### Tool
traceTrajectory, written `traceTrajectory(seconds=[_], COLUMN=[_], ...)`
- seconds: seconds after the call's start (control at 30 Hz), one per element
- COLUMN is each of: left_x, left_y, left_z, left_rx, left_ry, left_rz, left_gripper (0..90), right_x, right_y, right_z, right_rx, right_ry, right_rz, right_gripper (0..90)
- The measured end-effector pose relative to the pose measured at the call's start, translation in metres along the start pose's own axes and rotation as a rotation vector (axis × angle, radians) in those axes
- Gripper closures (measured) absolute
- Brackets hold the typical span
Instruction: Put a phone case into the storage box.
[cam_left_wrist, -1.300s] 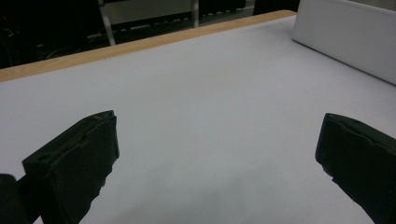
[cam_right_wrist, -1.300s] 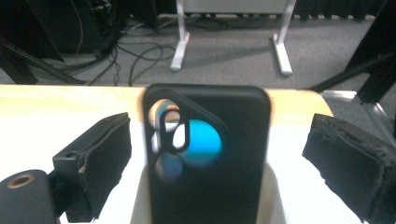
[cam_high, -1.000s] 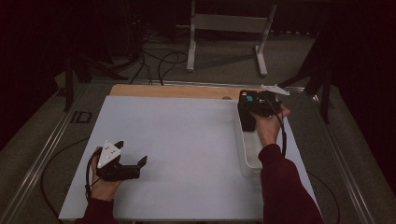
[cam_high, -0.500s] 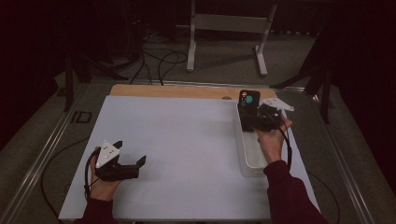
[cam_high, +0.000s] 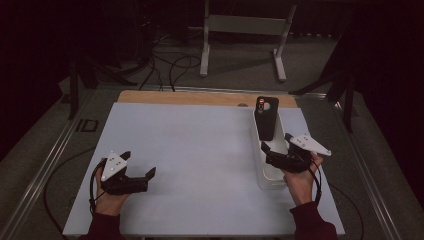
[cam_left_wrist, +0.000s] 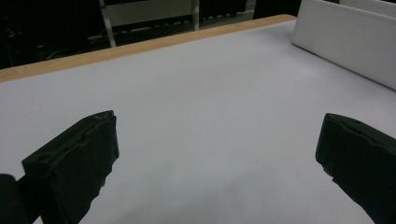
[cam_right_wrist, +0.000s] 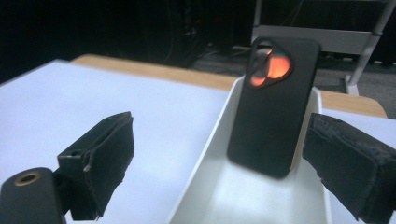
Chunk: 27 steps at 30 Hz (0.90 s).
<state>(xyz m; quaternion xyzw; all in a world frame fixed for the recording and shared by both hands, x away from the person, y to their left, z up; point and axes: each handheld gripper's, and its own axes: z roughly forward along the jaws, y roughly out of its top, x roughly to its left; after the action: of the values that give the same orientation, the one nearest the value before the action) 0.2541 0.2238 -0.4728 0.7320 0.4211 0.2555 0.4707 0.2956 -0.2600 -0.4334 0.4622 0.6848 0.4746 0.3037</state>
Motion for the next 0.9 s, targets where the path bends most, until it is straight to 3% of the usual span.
traceTrajectory(seconds=[0.07, 0.4, 0.63, 0.9], left_x=[0.0, 0.002, 0.002, 0.003], left_y=[0.0, -0.003, -0.005, -0.005], left_z=[-0.001, -0.006, -0.008, -0.01], left_rx=[-0.003, -0.022, -0.038, -0.054], left_ry=[0.002, -0.011, -0.017, -0.01], left_rz=[-0.002, 0.0, 0.008, 0.012], left_gripper=[0.0, 0.0, 0.0, 0.0], right_x=[0.004, 0.011, 0.009, 0.006], right_y=[-0.008, -0.035, -0.051, -0.057], right_z=[-0.008, -0.037, -0.045, -0.049], right_rx=[0.001, -0.058, -0.112, -0.133], right_ry=[-0.002, 0.042, 0.074, 0.102], right_rz=[-0.037, -0.049, -0.056, -0.057], right_gripper=[8.7, 8.7, 8.7, 8.7])
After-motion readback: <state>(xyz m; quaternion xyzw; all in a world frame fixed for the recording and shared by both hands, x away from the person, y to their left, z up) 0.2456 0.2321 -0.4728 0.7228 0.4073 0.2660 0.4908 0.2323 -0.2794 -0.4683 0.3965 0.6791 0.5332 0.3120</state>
